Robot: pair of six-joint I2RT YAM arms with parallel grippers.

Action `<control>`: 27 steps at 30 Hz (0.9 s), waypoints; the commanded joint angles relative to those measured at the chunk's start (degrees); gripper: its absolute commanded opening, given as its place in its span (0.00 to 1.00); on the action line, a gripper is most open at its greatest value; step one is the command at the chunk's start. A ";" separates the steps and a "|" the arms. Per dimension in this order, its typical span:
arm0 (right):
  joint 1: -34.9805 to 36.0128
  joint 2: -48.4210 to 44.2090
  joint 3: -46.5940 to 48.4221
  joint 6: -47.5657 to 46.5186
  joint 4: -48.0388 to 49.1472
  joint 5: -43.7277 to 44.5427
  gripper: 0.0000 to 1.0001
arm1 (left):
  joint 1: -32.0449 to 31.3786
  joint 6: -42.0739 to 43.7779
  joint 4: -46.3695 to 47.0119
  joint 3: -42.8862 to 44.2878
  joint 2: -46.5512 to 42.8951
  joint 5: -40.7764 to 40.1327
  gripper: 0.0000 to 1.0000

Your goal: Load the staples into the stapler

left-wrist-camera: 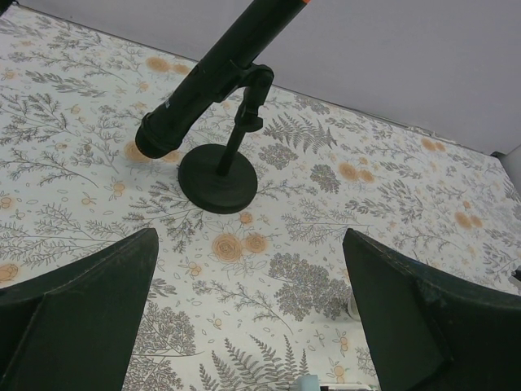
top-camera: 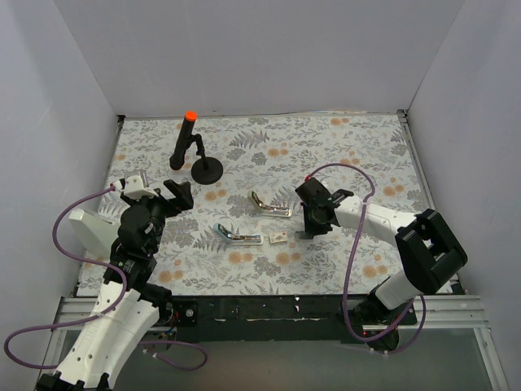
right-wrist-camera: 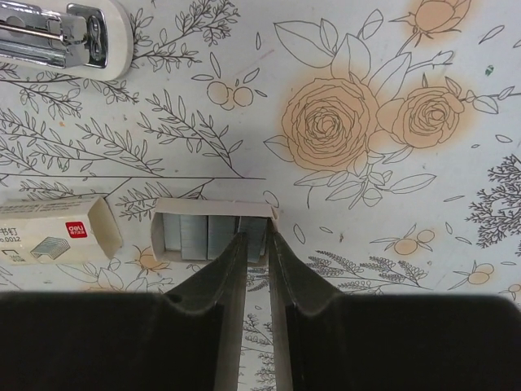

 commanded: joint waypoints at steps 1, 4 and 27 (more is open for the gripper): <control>0.14 0.45 -0.14 0.71 1.57 1.18 0.24 | -0.24 0.84 0.41 -0.81 -0.08 0.32 0.98; 0.14 0.45 -0.31 0.80 2.01 0.83 0.24 | -0.33 0.93 0.49 -0.90 -0.08 0.67 0.98; 0.22 2.56 -0.84 -0.16 1.40 0.47 0.24 | -0.59 1.28 0.67 -1.25 -0.25 1.55 0.98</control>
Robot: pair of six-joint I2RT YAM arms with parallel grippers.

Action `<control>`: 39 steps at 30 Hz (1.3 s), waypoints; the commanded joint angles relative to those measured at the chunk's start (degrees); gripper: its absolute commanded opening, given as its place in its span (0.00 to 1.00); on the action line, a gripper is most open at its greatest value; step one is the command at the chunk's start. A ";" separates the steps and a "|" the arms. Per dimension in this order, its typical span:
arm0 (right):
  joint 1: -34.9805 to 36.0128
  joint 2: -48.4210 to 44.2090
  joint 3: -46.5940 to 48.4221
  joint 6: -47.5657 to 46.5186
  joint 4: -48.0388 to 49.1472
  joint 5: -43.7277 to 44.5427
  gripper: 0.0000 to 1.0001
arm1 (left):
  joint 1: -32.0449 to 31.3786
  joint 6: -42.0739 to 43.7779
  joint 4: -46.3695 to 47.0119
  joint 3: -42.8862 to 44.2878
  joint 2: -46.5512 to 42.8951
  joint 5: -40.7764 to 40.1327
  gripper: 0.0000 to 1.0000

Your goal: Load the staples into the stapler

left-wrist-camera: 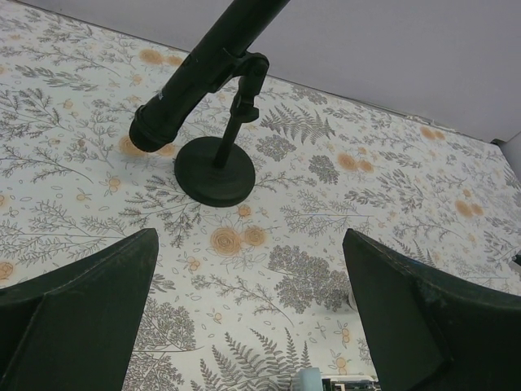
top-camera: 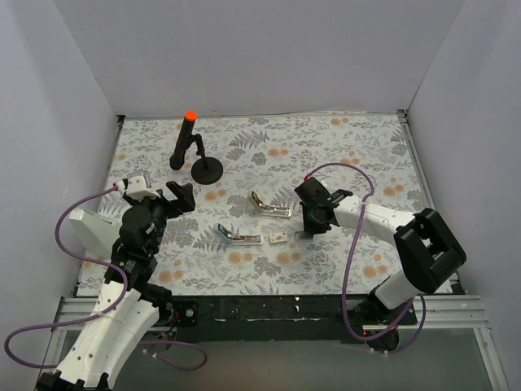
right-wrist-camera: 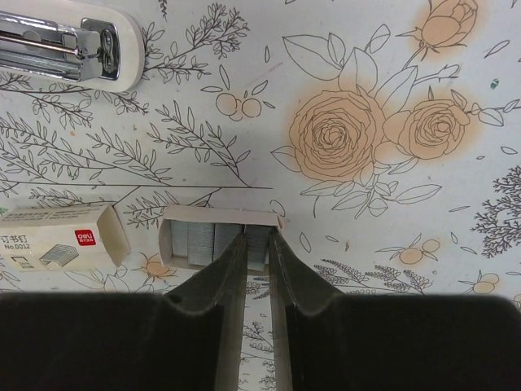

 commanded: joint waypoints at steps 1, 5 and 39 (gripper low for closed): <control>0.11 1.86 -0.60 -0.36 -0.44 0.58 0.24 | -0.33 0.76 0.73 -0.51 -0.30 0.48 0.98; 0.11 2.39 -0.60 -1.77 0.52 -2.83 0.24 | -0.33 0.76 0.65 -0.51 -0.30 0.48 0.98; 1.43 -1.04 4.76 -7.75 -1.59 -3.02 0.31 | -0.50 1.11 0.91 -0.68 -0.21 1.36 0.98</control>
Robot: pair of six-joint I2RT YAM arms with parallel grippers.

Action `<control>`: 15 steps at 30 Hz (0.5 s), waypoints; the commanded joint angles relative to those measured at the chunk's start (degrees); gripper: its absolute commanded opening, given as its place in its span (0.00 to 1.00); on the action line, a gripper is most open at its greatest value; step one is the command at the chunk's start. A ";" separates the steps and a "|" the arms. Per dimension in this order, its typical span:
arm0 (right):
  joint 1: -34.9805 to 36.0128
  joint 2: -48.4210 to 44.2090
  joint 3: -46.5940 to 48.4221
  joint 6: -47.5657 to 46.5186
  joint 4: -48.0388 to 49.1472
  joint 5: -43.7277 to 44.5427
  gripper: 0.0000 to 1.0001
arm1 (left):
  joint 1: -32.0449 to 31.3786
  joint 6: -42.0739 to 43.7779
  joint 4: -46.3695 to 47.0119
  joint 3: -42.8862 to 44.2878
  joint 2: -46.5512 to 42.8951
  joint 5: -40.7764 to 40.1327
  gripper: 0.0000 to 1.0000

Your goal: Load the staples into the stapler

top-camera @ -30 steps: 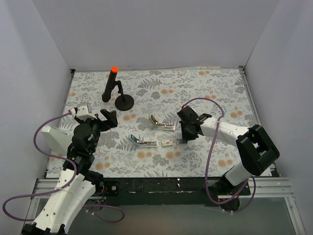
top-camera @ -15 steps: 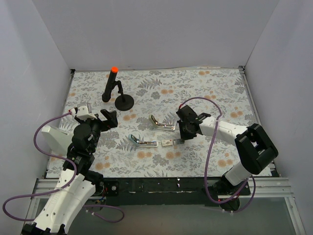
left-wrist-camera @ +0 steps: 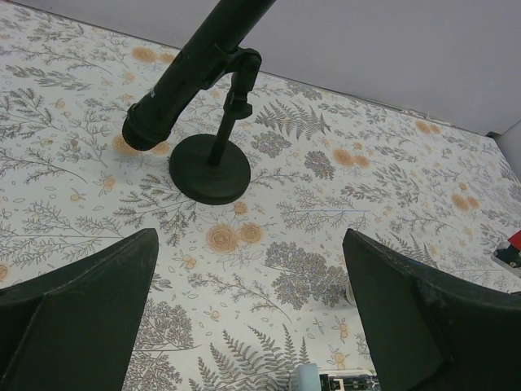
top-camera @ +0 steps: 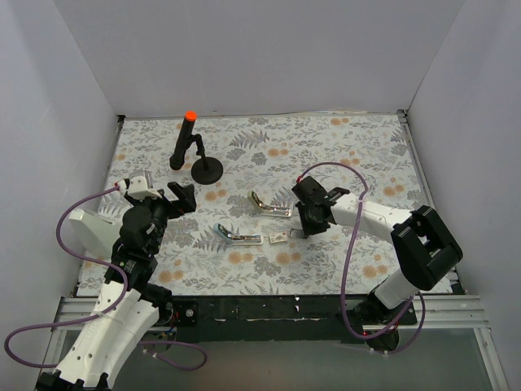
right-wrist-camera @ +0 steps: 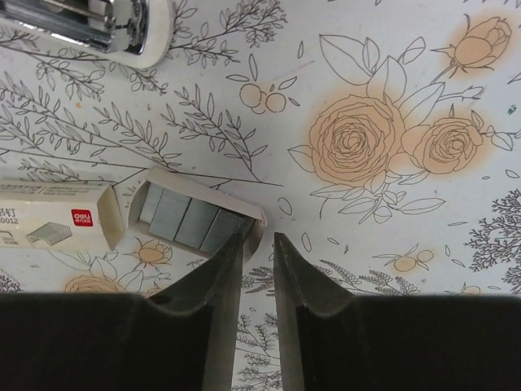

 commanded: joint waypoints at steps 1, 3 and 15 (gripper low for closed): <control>1.21 -3.07 3.08 -0.80 -0.01 -0.90 0.33 | -0.37 0.80 0.89 -0.66 -0.16 0.40 0.98; 1.39 -3.95 3.78 -0.80 -0.71 -0.55 0.39 | -0.37 0.80 0.98 -0.57 -0.16 0.40 0.98; 1.21 -3.34 -1.93 2.89 0.68 2.97 0.42 | -0.46 0.89 0.80 -0.75 -0.52 0.40 0.98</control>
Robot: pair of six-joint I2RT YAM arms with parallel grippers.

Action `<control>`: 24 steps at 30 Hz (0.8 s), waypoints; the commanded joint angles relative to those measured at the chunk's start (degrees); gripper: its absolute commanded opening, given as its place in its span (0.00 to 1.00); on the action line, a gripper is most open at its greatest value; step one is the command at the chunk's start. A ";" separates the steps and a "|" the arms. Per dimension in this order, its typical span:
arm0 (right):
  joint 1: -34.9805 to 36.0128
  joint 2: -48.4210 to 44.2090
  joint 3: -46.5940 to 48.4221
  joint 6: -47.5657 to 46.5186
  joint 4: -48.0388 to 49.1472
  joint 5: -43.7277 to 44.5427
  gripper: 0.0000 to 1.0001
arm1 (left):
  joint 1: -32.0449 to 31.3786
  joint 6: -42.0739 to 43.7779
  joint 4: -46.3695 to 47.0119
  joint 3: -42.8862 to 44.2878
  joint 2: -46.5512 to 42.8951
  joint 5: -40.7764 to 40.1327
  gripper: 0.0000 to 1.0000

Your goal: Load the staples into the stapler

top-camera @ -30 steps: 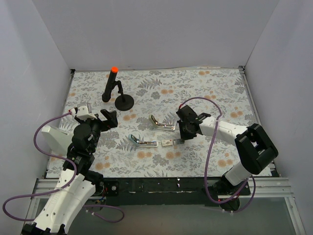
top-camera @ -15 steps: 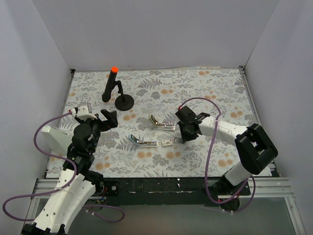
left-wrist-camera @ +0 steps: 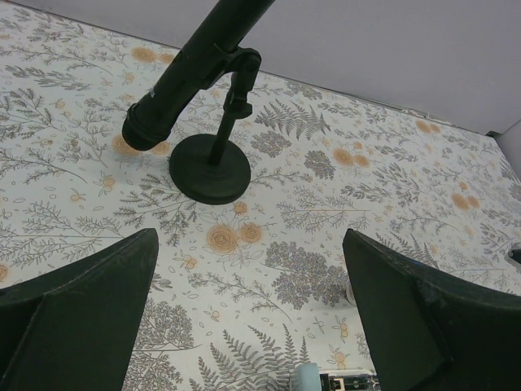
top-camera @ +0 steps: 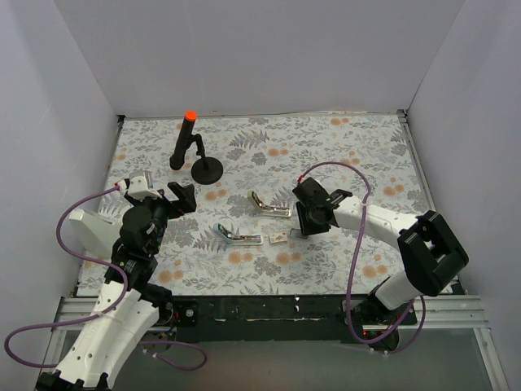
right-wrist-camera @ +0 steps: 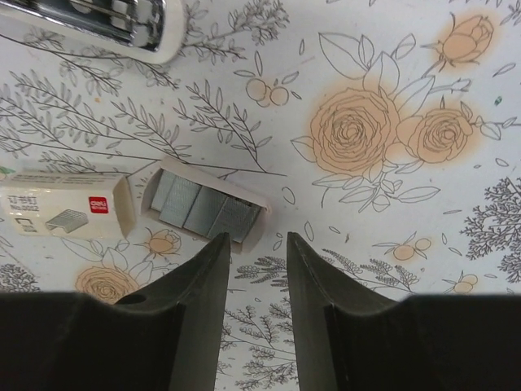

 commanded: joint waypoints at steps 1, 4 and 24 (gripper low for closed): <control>-0.12 -0.28 -2.19 2.13 1.23 1.94 0.41 | -0.35 0.65 0.80 -0.73 -0.52 0.38 0.98; -0.38 0.51 -3.07 2.31 2.29 1.77 0.40 | -0.44 0.65 0.71 -0.64 -0.60 0.38 0.98; 0.14 -0.10 3.17 -6.83 0.45 2.65 0.17 | -0.53 0.74 0.71 -0.64 -0.34 0.38 0.98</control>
